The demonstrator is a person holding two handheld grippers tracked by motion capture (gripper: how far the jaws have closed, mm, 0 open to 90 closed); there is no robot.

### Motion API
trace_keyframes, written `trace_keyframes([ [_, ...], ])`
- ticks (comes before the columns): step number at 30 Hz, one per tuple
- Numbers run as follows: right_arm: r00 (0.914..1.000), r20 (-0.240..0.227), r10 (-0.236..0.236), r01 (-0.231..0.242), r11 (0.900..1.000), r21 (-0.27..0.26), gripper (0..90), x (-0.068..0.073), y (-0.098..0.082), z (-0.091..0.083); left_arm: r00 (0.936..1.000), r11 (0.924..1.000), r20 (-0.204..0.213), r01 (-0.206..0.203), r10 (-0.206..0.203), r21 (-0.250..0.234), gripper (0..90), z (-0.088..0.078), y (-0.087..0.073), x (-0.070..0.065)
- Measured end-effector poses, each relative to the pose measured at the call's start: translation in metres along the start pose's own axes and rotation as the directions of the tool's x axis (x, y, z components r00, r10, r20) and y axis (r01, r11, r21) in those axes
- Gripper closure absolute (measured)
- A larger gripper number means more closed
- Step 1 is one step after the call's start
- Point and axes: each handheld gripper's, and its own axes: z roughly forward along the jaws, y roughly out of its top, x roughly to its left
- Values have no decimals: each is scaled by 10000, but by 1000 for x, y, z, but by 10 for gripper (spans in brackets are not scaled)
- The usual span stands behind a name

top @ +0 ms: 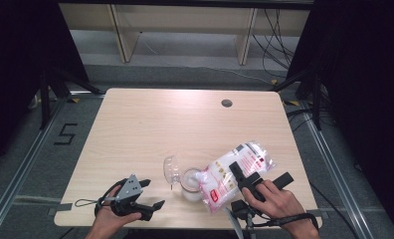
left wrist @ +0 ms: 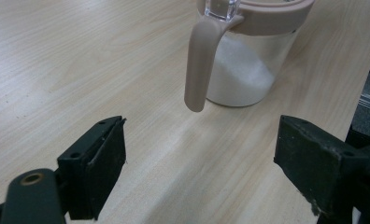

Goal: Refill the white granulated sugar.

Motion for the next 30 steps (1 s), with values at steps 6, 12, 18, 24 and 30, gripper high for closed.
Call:
trace_keyframes([
  [6, 10000, 28, 30, -30, 10000, -7, 728, 0, 0, 0, 10000, 10000, 48, 10, -10, -69, 161, 1, 0, 0],
  [12, 10000, 15, 19, -19, 10000, 11, 728, 0, 0, 0, 9996, 9996, -31, 265, -265, 2, 161, 0, -1, -2],
  [18, 10000, 50, 19, -19, 10000, 10, 728, 0, -1, -1, 9995, 9995, 9, 324, -324, -51, 161, 0, -1, -2],
  [24, 9999, 92, -70, 69, 10000, 38, 729, -1, 0, -1, 10000, 10000, 44, 16, -16, -68, 161, 1, 0, 0],
  [30, 9997, 67, -218, 218, 9998, 23, 729, -2, 1, -2, 9995, 9994, 48, 297, -297, -158, 161, 2, -1, -1],
])
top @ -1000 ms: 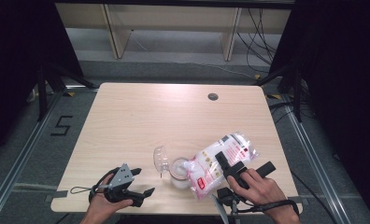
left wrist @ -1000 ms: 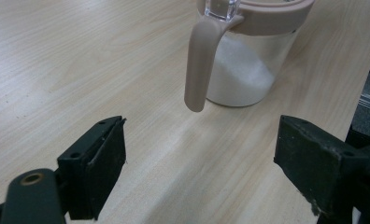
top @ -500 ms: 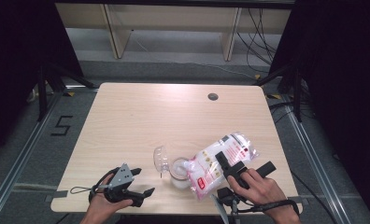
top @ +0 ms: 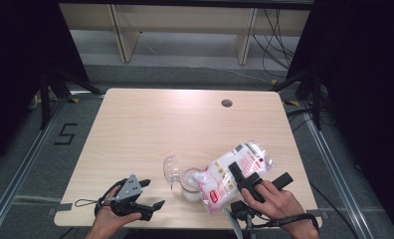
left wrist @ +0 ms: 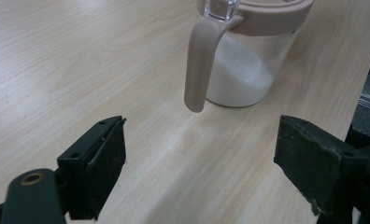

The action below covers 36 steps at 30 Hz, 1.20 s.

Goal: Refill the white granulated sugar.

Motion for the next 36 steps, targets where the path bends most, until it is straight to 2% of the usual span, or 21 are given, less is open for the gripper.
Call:
trace_keyframes([
  [4, 10000, -38, 21, -21, 10000, 21, 730, 1, 0, 0, 10000, 10000, 4, -17, 17, 0, 161, 0, 0, 0],
  [7, 9998, -131, 115, -115, 9999, -43, 730, 1, 0, 1, 9995, 9995, -1, -312, 312, 103, 161, -1, 1, 1],
  [8, 9999, -17, 138, -138, 9999, -22, 730, 1, 0, 0, 9996, 9996, 17, -274, 274, 20, 161, 0, 1, 1],
  [9, 9999, -23, 113, -113, 9999, -30, 730, 1, 0, 0, 10000, 10000, 7, -15, 15, -7, 161, 0, 0, 0],
  [12, 9999, -16, 160, -160, 9999, -43, 730, 1, -1, 0, 9995, 9995, 24, -302, 302, 14, 161, 0, 1, 2],
  [23, 9986, -148, 500, -502, 9986, -164, 730, 1, -5, 1, 9996, 9995, -26, -289, 289, 102, 161, -1, 1, 1],
  [24, 9983, -177, 557, -560, 9983, -165, 730, 1, -6, 1, 10000, 9999, -67, 16, -15, 111, 161, -1, 0, 0],
  [25, 9993, -153, 351, -355, 9991, -253, 730, 0, -8, 2, 10000, 9999, -72, -7, 8, 129, 161, -1, 0, 0],
  [27, 9985, -135, 523, -527, 9981, -308, 730, 0, -9, 2, 10000, 9999, -77, -10, 11, 148, 161, -1, 1, 0],
  [28, 9947, -216, 1010, -1015, 9945, -270, 730, 2, -9, 1, 10000, 9999, -81, -10, 11, 148, 161, -1, 1, 0],
  [29, 9908, -143, 1349, -1355, 9898, -446, 730, 4, -9, 2, 10000, 9999, -48, 25, -25, 104, 161, -1, 1, -1],
  [31, 9868, -135, 1615, -1620, 9848, -625, 730, 6, -10, 3, 9998, 9997, -27, -197, 198, 116, 161, -2, 1, 1],
  [32, 9862, -175, 1645, -1652, 9842, -637, 731, 6, -10, 3, 10000, 10000, -60, -19, 20, 95, 161, -1, 0, 0],
  [33, 9845, -300, 1727, -1744, 9825, -657, 731, 7, -10, 3, 10000, 9999, -83, -9, 10, 134, 161, -2, 0, 0],
  [34, 9845, -228, 1739, -1753, 9809, -842, 731, 7, -11, 5, 10000, 9999, -44, -31, 32, 108, 161, -1, 1, 0],
  [35, 9839, -349, 1753, -1778, 9796, -935, 731, 6, -12, 5, 9999, 9999, 35, -139, 139, -14, 161, 0, 0, 0],
  [36, 9810, -283, 1917, -1936, 9760, -994, 731, 8, -12, 6, 10000, 9999, 9, -98, 98, 21, 161, 0, 0, 0],
])
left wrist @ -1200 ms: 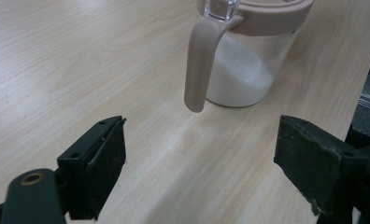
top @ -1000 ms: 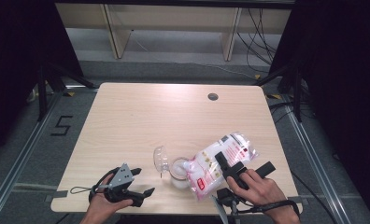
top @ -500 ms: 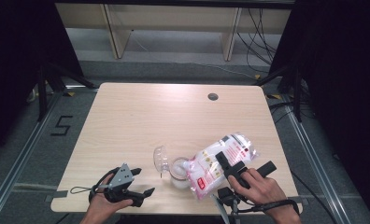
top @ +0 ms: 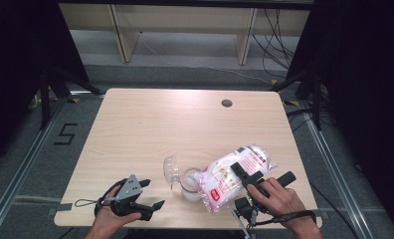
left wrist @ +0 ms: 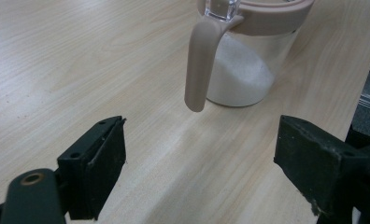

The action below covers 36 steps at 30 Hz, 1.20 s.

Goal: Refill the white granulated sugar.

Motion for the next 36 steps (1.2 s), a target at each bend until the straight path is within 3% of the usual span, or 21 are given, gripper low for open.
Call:
trace_keyframes([
  [3, 9999, -43, 100, -101, 9998, -197, 731, -1, -3, 1, 9999, 9999, -9, 103, -103, -27, 161, 0, 0, 0],
  [5, 9971, -139, 745, -747, 9971, -162, 732, 2, -4, 0, 9999, 9999, -57, 125, -125, 84, 161, -1, 0, -1],
  [8, 9949, -230, 980, -988, 9943, -403, 732, 0, -6, 1, 10000, 10000, 10, 39, -39, -51, 161, 0, 0, 0],
  [12, 9826, -387, 1816, -1840, 9804, -705, 732, 2, -11, 3, 9999, 9999, -64, 130, -130, 94, 161, -1, 0, -1],
  [14, 9817, -346, 1874, -1899, 9768, -988, 733, 1, -13, 4, 9999, 9999, -52, 88, -88, 64, 161, -1, 0, 0],
  [15, 9650, -593, 2555, -2597, 9623, -809, 733, 5, -13, 4, 9999, 9999, 1, 154, -154, -41, 161, 0, 0, -1],
  [17, 9695, -458, 2407, -2445, 9622, -1197, 733, 1, -15, 5, 9999, 9999, -25, 141, -141, -2, 161, 0, 0, -1],
  [19, 9530, -667, 2955, -3016, 9459, -1196, 733, 2, -17, 5, 9999, 9999, -60, 130, -129, 82, 161, -1, 0, -1],
  [21, 9442, -745, 3209, -3283, 9354, -1312, 734, 2, -19, 7, 9998, 9998, -17, -192, 192, 71, 161, -1, 1, 1],
  [24, 9079, -1004, 4070, -4169, 9016, -1153, 734, 10, -22, 9, 9998, 9995, -39, -198, 199, 233, 161, -2, 1, 1],
  [25, 9263, -873, 3665, -3759, 9144, -1504, 735, 7, -23, 11, 9998, 9996, -35, -189, 190, 197, 161, -2, 1, 1],
  [26, 9110, -1064, 3985, -4104, 9018, -1353, 735, 10, -23, 11, 9998, 9998, -3, -185, 185, 119, 161, -2, 1, 1],
  [27, 9157, -907, 3914, -4009, 9050, -1425, 736, 10, -23, 11, 9998, 9998, 14, -187, 187, 85, 161, -1, 1, 1],
  [29, 9018, -1030, 4197, -4313, 8893, -1524, 737, 11, -25, 12, 9999, 9999, 33, -154, 154, 33, 161, -1, 1, 1],
  [30, 8719, -1214, 4744, -4883, 8608, -1431, 738, 15, -25, 12, 9999, 9999, 29, -133, 133, 35, 161, -1, 1, 1],
  [31, 8854, -1161, 4501, -4639, 8711, -1614, 738, 13, -26, 13, 9999, 9999, 9, -159, 159, 55, 161, -2, 1, 1],
  [32, 8813, -1134, 4587, -4718, 8673, -1589, 738, 15, -27, 13, 9999, 9999, 15, -157, 157, 47, 161, -2, 1, 1],
  [33, 8591, -1365, 4932, -5099, 8476, -1468, 738, 17, -25, 13, 9999, 9998, 12, -169, 169, 49, 161, -2, 1, 1],
  [34, 8734, -1330, 4684, -4853, 8600, -1581, 738, 17, -27, 15, 9999, 9998, 12, -169, 169, 57, 161, -1, 1, 1],
  [35, 8495, -1451, 5073, -5253, 8390, -1420, 739, 20, -27, 15, 9998, 9998, 11, -174, 174, 63, 161, -1, 1, 1],
  [36, 8713, -1396, 4705, -4894, 8547, -1735, 739, 17, -28, 17, 9999, 9998, 6, -166, 166, 59, 161, -1, 1, 1],
])
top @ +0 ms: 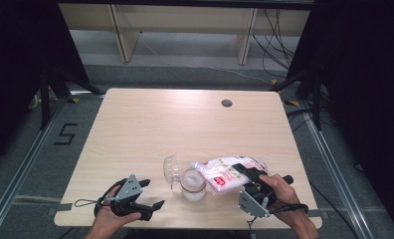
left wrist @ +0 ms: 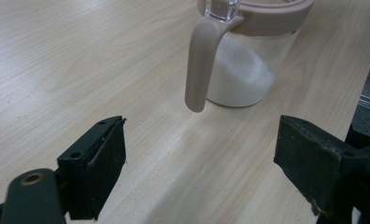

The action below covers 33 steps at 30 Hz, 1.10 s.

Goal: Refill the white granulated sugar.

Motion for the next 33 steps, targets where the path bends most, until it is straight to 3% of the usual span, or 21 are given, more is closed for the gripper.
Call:
trace_keyframes([
  [1, 10000, 16, -13, 13, 9999, 118, 739, 0, -1, 0, 10000, 10000, 1, -5, 5, -6, 161, 0, 0, 0],
  [2, 9992, -94, 400, -399, 9991, 106, 739, 2, -2, 0, 10000, 10000, 2, -2, 2, -12, 161, 0, 0, 0],
  [5, 9972, -87, 744, -744, 9972, 21, 740, 1, -6, 1, 10000, 10000, 5, -4, 4, -11, 161, 0, 0, 0],
  [7, 9885, -112, 1505, -1506, 9886, -81, 740, 4, -10, 3, 10000, 10000, 6, 3, -3, -12, 161, 0, 0, 0],
  [12, 9772, -229, 2109, -2114, 9772, -218, 742, 1, -19, 5, 10000, 10000, 0, -5, 5, -3, 161, 0, 0, 0],
  [14, 9600, -303, 2784, -2791, 9600, -234, 743, 4, -22, 6, 10000, 10000, 0, -32, 32, 8, 161, 0, 0, 0],
  [17, 9501, -441, 3088, -3103, 9501, -321, 746, 4, -27, 8, 10000, 10000, 12, -15, 15, 1, 161, 0, 0, 0],
  [18, 9389, -465, 3410, -3425, 9392, -267, 747, 7, -29, 9, 10000, 10000, 7, -19, 19, -6, 161, 0, 0, 0],
  [19, 9407, -479, 3359, -3371, 9413, -199, 749, 7, -30, 9, 10000, 10000, 5, -3, 3, -5, 161, 0, 0, 0],
  [21, 9282, -605, 3672, -3687, 9294, -162, 750, 10, -30, 11, 10000, 10000, 4, -31, 31, 8, 161, 0, 0, 0],
  [23, 9358, -659, 3463, -3487, 9368, -274, 753, 10, -31, 14, 10000, 10000, 23, -5, 5, -8, 161, 0, 0, 0],
  [24, 9319, -736, 3551, -3579, 9333, -287, 754, 10, -31, 15, 10000, 10000, 33, 5, -5, -19, 161, 0, 0, 0],
  [25, 9159, -720, 3950, -3977, 9171, -267, 756, 12, -31, 16, 10000, 10000, 34, 3, -3, -21, 161, 0, 0, 0],
  [26, 9204, -787, 3830, -3869, 9213, -403, 757, 11, -32, 17, 10000, 10000, 5, -17, 17, 5, 161, 0, 0, 0],
  [27, 9030, -823, 4217, -4256, 9041, -374, 758, 11, -33, 18, 10000, 10000, -36, -11, 12, 26, 161, 0, 0, 0],
  [29, 8966, -862, 4345, -4399, 8961, -593, 760, 10, -36, 22, 10000, 10000, 0, -8, 8, 2, 161, 0, 0, 0],
  [31, 8770, -817, 4735, -4789, 8753, -681, 761, 12, -37, 25, 10000, 10000, 26, -7, 7, -20, 161, 0, 0, 0],
  [32, 8731, -1062, 4759, -4842, 8718, -740, 762, 12, -38, 26, 9995, 9995, -62, 317, -318, -15, 161, 0, -1, -2],
  [33, 8658, -1101, 4881, -4972, 8640, -798, 762, 13, -38, 28, 9996, 9996, -68, 281, -280, 36, 161, 0, -1, -2],
])
